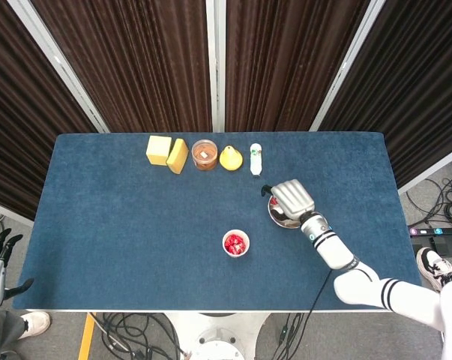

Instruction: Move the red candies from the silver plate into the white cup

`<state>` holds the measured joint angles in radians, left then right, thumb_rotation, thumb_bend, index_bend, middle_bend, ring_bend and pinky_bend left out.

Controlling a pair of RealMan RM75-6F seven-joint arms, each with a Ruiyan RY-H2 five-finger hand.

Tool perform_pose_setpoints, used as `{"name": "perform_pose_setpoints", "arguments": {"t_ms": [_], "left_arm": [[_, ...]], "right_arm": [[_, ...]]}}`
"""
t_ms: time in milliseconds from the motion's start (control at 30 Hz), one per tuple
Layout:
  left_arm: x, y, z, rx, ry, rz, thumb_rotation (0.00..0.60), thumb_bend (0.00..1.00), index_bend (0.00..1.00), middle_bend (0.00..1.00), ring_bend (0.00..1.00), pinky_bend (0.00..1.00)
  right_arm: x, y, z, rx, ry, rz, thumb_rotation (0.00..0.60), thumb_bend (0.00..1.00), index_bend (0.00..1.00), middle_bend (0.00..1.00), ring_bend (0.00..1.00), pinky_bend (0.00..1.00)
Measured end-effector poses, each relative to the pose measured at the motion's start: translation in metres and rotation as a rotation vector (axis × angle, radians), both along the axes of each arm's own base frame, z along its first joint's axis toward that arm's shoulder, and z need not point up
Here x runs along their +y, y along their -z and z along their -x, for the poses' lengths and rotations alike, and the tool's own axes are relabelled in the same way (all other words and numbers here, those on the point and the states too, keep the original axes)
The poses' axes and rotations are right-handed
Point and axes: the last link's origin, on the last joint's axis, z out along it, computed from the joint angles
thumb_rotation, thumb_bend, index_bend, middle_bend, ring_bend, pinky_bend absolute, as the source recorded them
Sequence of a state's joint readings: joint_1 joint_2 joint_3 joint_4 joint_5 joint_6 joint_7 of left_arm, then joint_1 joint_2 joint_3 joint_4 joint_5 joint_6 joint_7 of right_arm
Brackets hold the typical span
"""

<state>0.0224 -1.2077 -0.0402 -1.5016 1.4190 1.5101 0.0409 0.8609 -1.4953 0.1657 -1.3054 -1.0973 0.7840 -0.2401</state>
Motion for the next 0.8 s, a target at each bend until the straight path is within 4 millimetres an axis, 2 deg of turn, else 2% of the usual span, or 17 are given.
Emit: {"name": "perform_pose_setpoints", "arguments": {"t_ms": [167,367,800], "left_arm": [[-0.002,-0.001,0.000,0.003,-0.007,-0.003,0.600,0.00,0.22,0.17,0.14,0.16],[-0.003,-0.002,0.001,0.004,-0.014,-0.003,0.600,0.00,0.22,0.17,0.14,0.16],[-0.002,-0.001,0.002,0.002,-0.013,-0.002,0.600,0.00,0.22,0.17,0.14,0.16]], "right_arm": [[-0.018,0.015,0.015,0.075,0.048,0.022,0.600,0.20,0.39,0.98,0.99,1.00],[-0.029,0.032,0.021,0.122,0.086,0.018,0.600,0.21,0.40,0.98,0.99,1.00],[-0.033,0.037,0.029,0.156,0.120,0.015,0.600,0.23,0.41,0.98,0.99,1.00]]}}
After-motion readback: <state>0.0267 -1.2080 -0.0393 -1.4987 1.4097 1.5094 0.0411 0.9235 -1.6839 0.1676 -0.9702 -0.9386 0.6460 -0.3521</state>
